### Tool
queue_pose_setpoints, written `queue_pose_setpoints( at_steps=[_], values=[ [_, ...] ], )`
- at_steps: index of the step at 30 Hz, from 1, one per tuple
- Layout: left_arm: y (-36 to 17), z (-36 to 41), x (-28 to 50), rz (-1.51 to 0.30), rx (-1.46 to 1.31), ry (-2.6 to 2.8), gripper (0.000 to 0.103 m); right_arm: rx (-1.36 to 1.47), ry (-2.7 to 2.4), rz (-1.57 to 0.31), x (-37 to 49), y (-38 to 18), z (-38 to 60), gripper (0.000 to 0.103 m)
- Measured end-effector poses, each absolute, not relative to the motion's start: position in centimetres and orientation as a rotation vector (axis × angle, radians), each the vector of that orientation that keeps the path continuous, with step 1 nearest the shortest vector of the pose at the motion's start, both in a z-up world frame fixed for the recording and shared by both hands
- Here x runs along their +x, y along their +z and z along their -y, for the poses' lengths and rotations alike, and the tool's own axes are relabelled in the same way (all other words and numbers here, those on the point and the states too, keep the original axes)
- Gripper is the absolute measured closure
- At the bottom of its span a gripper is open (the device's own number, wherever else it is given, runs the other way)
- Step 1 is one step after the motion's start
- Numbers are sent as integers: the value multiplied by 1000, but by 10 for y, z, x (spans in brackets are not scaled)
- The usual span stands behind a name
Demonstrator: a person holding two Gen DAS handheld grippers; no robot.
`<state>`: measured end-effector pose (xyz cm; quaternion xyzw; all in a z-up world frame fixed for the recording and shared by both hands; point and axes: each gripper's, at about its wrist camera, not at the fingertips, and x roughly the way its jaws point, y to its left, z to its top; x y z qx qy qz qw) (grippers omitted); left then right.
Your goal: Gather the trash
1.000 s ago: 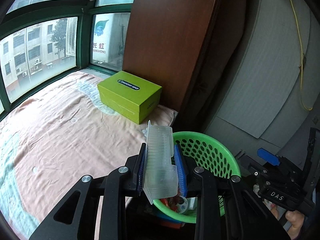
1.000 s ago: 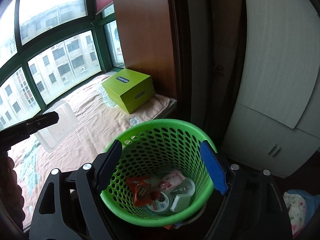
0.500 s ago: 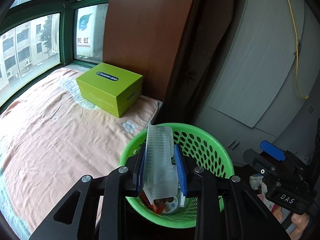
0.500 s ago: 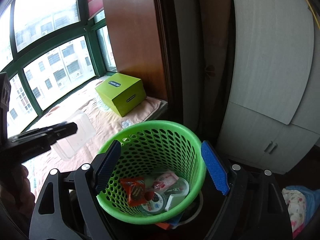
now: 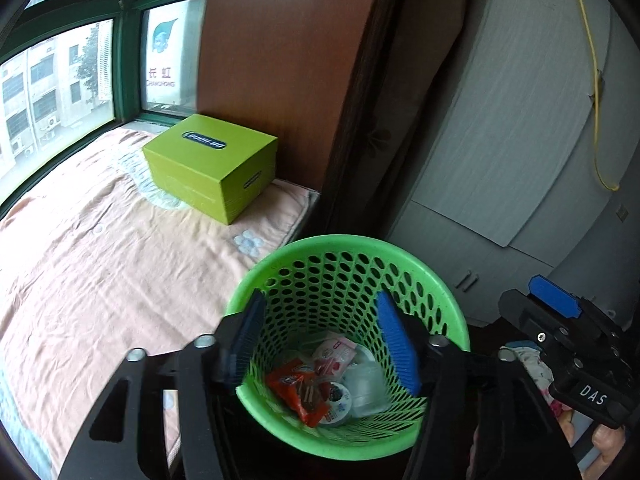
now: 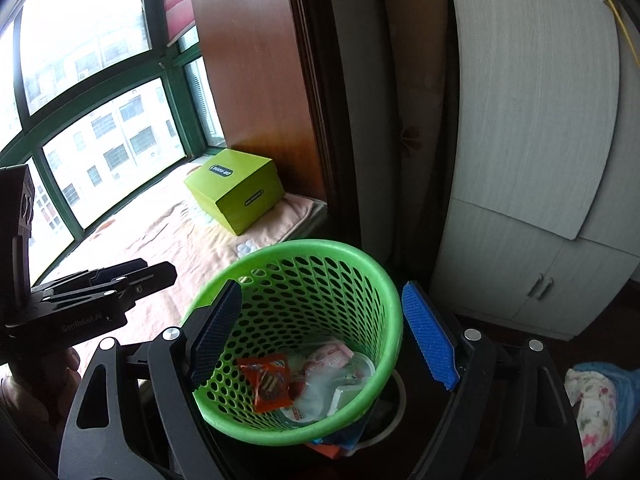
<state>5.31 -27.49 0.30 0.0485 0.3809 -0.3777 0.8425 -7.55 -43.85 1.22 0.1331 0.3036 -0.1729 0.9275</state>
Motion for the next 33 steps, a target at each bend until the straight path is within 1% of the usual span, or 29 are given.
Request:
queue_pose_setpoints(
  at_steps=[2,3,4,6,7,9,12,19,33],
  values=[
    [5,269,55,-802,98,-784,40,268,-344,-624,-73,12,435,21],
    [6,266,55,-799,97,-767,31,265,-339,-626,-72,12,433,21],
    [7,261,55,-789,91,-750,27,263,-334,-626,-71,12,432,20],
    [10,253,57,-775,89,-730,26,258,-323,-625,-68,13,428,19],
    [12,248,58,-770,90,-715,23,255,-319,-625,-67,13,426,19],
    [15,238,60,-758,82,-689,22,250,-306,-624,-64,14,422,18],
    [20,222,63,-743,70,-646,13,241,-286,-625,-58,15,414,16],
    [27,185,67,-712,56,-546,9,215,-228,-628,-42,17,393,13],
    [28,116,74,-695,17,-360,7,186,-125,-624,-8,23,357,10]
  ],
)
